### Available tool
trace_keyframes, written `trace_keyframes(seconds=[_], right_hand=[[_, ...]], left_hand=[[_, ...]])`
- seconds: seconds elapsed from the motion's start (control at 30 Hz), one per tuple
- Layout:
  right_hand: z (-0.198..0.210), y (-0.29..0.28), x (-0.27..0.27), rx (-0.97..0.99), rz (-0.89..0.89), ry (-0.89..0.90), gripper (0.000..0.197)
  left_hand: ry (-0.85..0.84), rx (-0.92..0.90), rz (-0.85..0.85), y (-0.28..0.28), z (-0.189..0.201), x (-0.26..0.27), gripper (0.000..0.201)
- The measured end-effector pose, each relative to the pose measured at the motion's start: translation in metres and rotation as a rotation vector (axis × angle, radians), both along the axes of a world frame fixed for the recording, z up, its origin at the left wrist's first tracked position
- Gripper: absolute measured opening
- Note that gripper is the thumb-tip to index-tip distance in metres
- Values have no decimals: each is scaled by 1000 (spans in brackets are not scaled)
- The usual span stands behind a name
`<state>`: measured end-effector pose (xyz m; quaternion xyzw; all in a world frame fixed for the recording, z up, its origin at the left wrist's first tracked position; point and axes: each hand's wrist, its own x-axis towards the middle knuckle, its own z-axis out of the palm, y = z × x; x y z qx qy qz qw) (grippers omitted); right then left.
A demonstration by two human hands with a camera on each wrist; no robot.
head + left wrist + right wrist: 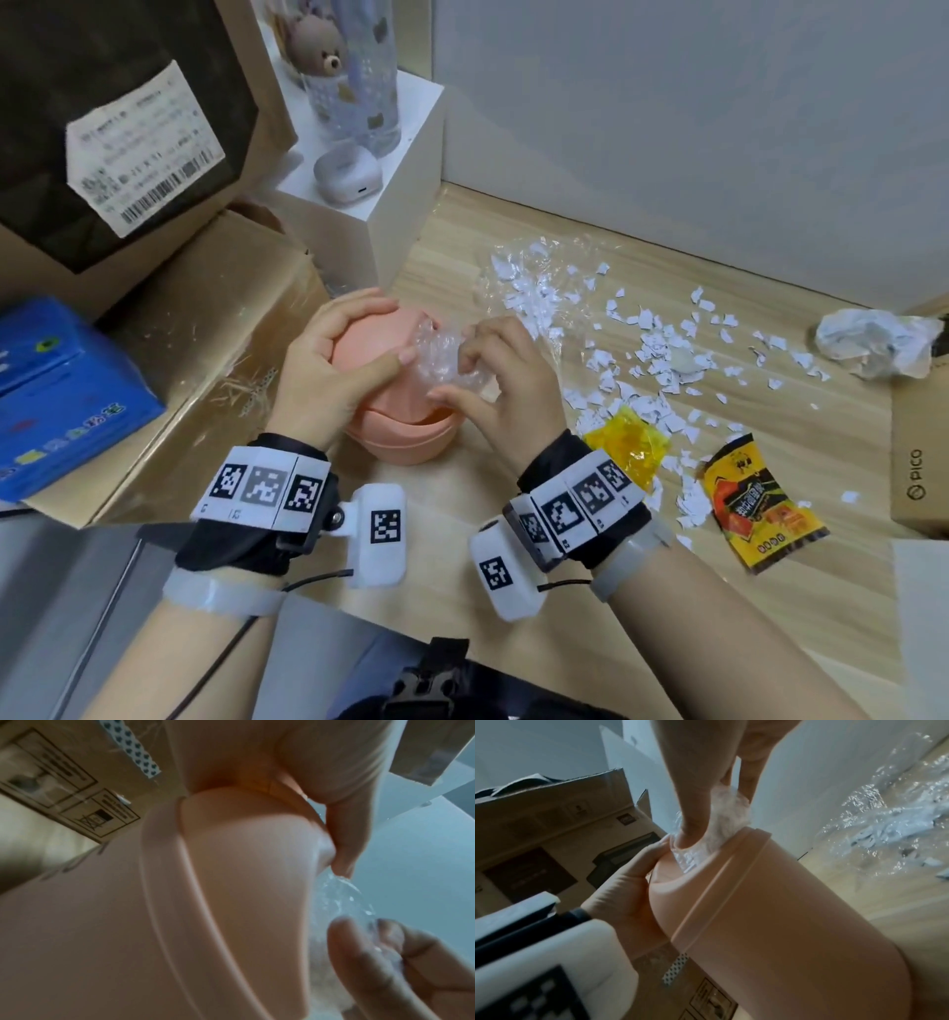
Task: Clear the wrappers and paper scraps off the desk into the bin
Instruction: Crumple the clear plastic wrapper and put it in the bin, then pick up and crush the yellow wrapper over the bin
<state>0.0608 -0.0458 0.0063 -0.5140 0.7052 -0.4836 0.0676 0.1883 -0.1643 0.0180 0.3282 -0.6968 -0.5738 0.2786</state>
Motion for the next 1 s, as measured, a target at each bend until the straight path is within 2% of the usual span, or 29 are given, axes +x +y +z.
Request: trace_keyframes(seconds=[0.13,0.2,0.27,0.3,0.37,0.4,0.47,0.53,0.6,0.7,0.77,0.83,0.9,0.93,1.0], right_hand=[[-2,1,-1,86,-6,317,26],[2,-2,2,281,96,427,37],[8,-7,7,540,259,480,56],[8,-10,8,633,315,463,63],[9,-15,5,688,369,395,67],[11,-15,2,675,388,345,63],[10,-10,-7,593,380,167,42],[3,3,-20,406,275,-28,27],[-4,22,-34,279,126,-138,21],[-21,58,-60,436,-101,-176,18],[-33,79,-77,668,-225,-123,34],[-41,101,-85,1008,-296,-50,69],[-49,118,-83,1266,-285,-77,98],[-54,125,-80,1314,-268,-111,105],[-62,132,-75,1303,-274,-102,104]], left_hand=[[21,-43,-20,-1,0,-2,41],[24,-97,-24,-1,2,-4,42],[11,-148,-23,0,4,-6,43],[6,-158,-18,0,4,-8,43],[1,-158,6,-1,4,-8,43],[1,-158,17,-2,4,-9,43],[3,-164,30,-1,3,-10,41],[7,-174,38,1,4,-12,40],[-6,-175,55,3,3,-14,40],[-18,-172,73,8,2,-20,39],[-24,-173,97,8,1,-21,39],[-25,-182,111,12,0,-23,40],[-29,-184,110,15,0,-26,40],[-35,-182,105,17,1,-28,41],[-46,-178,105,20,1,-29,41]])
